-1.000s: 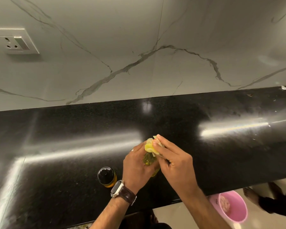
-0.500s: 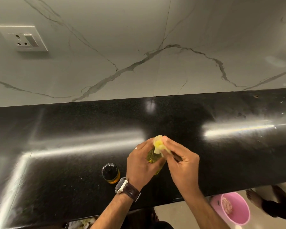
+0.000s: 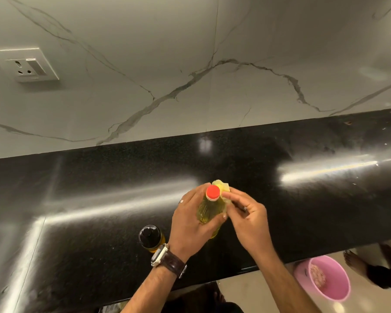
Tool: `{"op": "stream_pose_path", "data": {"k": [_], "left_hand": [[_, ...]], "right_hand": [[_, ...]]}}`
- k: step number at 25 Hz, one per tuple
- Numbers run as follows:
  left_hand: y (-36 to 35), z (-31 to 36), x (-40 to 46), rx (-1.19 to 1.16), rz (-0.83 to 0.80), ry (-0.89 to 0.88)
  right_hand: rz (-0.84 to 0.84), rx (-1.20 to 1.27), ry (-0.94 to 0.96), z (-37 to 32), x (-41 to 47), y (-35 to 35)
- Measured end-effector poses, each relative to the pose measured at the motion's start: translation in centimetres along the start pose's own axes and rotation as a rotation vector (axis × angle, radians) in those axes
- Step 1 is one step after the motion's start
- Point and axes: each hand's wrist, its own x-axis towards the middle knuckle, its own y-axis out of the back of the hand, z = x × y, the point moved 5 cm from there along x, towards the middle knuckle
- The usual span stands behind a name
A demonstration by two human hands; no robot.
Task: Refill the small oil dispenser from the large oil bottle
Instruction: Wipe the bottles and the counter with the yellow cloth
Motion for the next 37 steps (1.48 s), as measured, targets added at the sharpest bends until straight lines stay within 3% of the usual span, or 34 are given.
{"op": "stream_pose_path", "data": {"k": [6,9,13,15,18,20,24,27,30,32,34,37], "left_hand": [[0.5,1.1,0.6,-0.178,0.056,-0.008],[0.6,0.6,0.4,-0.179,0.058,0.000],[0.4,0.1,0.5,-0.144,0.074,0.027],[0.3,0.2,0.5,-0.152,0.071,0.020],[0.3,0.2,0.4,-0.160,0.076,0.002],[0.4,0.4,0.1,-0.174,0.077,0.004],[0.6,1.3,0.5,-0.161,0.084,-0.001],[0.7,1.4,0.6,-0.164,0.089,-0.001],[0.7,1.3,0.5,-0.182,0.092,-0.003],[0.7,1.3,0.6,-0.176,0.078,-0.011],[0.6,1.3,0.5,-0.179,0.075,-0.019],[0.7,1.0,0.2,-0.201,0.095,0.009]], "right_hand": [[-0.023,-0.060,0.126,-0.8,0.2,0.5],[0.023,-0.225,0.206,0.2,-0.1,0.3],[0.085,-0.199,-0.186,6.0,-2.1,-0.1],[0.123,-0.157,-0.183,5.7,-2.2,-0.2],[0.158,-0.072,0.039,1.9,-1.4,0.2],[0.140,-0.104,0.085,2.2,-1.4,0.1],[0.069,-0.393,-0.141,9.6,-3.1,-1.7],[0.120,-0.336,-0.263,10.6,-2.7,-1.8],[0.238,-0.112,-0.123,5.5,-1.2,-0.7],[0.200,-0.044,0.059,1.7,-0.5,-0.4],[0.170,-0.106,0.161,1.2,-0.4,-0.6],[0.144,-0.307,0.073,6.7,-1.2,-1.2]]}}
